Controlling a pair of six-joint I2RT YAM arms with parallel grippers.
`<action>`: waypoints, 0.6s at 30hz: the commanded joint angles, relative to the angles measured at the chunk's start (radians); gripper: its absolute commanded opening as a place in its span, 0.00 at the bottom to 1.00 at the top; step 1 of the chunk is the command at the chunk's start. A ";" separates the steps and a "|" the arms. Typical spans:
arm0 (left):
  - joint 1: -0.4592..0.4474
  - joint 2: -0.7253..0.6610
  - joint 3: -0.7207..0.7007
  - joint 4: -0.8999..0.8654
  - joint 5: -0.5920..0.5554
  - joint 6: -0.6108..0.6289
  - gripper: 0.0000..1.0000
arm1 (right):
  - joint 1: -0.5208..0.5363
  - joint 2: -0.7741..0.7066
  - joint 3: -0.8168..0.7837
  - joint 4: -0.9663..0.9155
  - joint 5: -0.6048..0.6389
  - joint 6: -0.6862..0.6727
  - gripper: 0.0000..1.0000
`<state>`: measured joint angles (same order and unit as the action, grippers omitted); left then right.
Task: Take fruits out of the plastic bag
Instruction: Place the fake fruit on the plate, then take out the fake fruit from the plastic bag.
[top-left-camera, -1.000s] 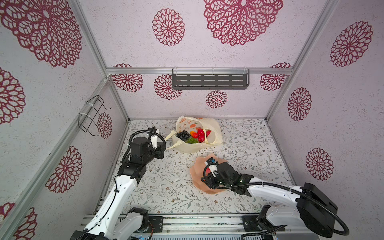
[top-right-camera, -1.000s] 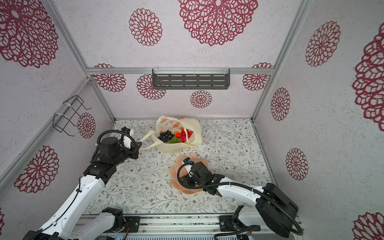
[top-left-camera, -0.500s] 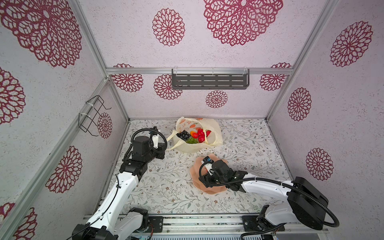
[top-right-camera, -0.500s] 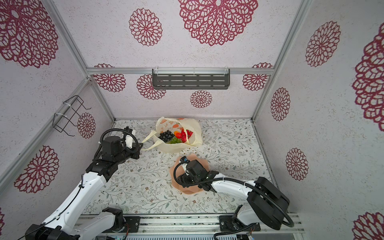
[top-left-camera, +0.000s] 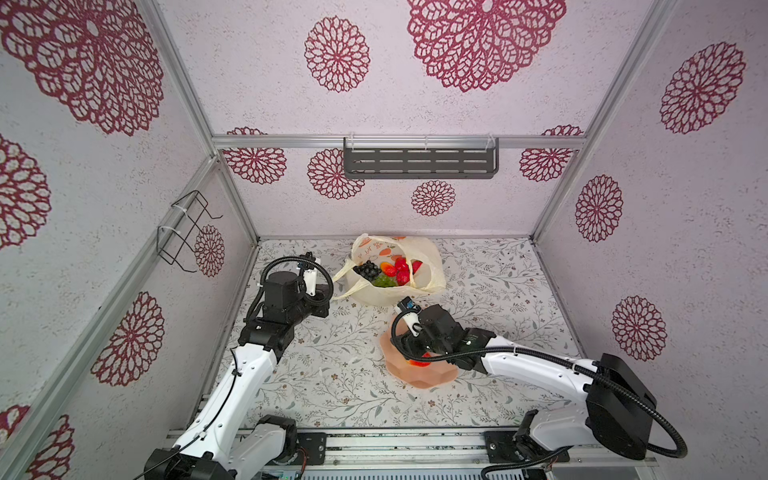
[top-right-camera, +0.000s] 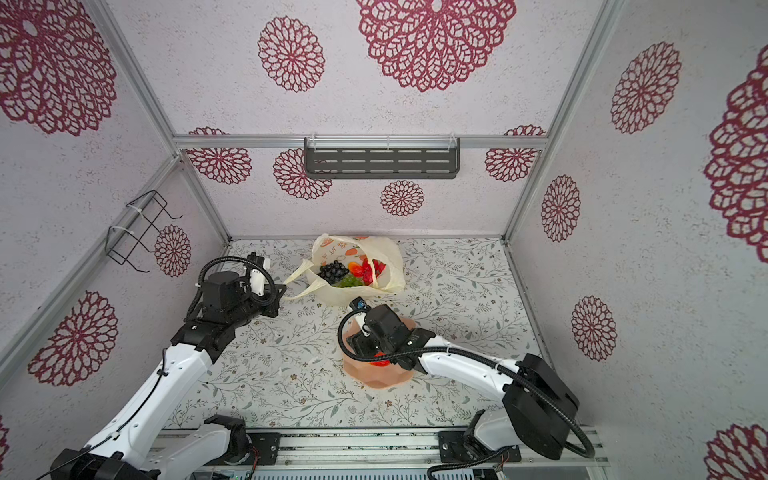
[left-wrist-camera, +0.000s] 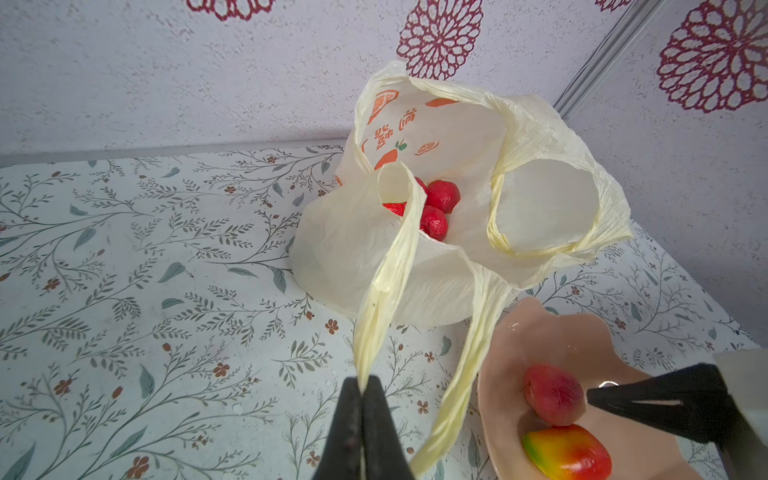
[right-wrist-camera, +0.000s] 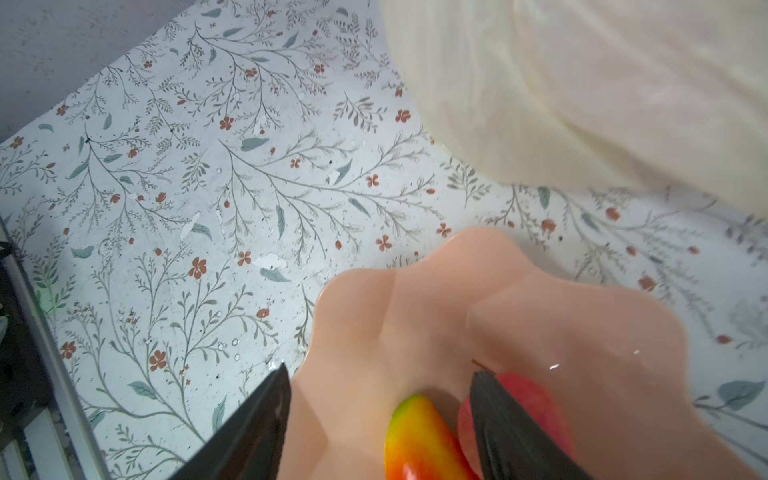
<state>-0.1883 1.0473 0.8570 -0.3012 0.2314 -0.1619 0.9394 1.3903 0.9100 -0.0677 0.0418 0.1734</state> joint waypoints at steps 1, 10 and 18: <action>-0.043 -0.030 -0.011 0.025 0.017 0.051 0.00 | 0.000 0.030 0.138 -0.001 0.080 -0.109 0.68; -0.121 -0.129 -0.039 -0.100 0.008 0.117 0.00 | -0.076 0.226 0.439 -0.073 0.092 -0.217 0.52; -0.121 -0.275 -0.168 -0.095 0.032 0.141 0.00 | -0.139 0.263 0.497 -0.030 0.024 -0.209 0.42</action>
<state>-0.3088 0.8043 0.7269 -0.3885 0.2466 -0.0559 0.8207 1.6661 1.3632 -0.1268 0.0986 -0.0235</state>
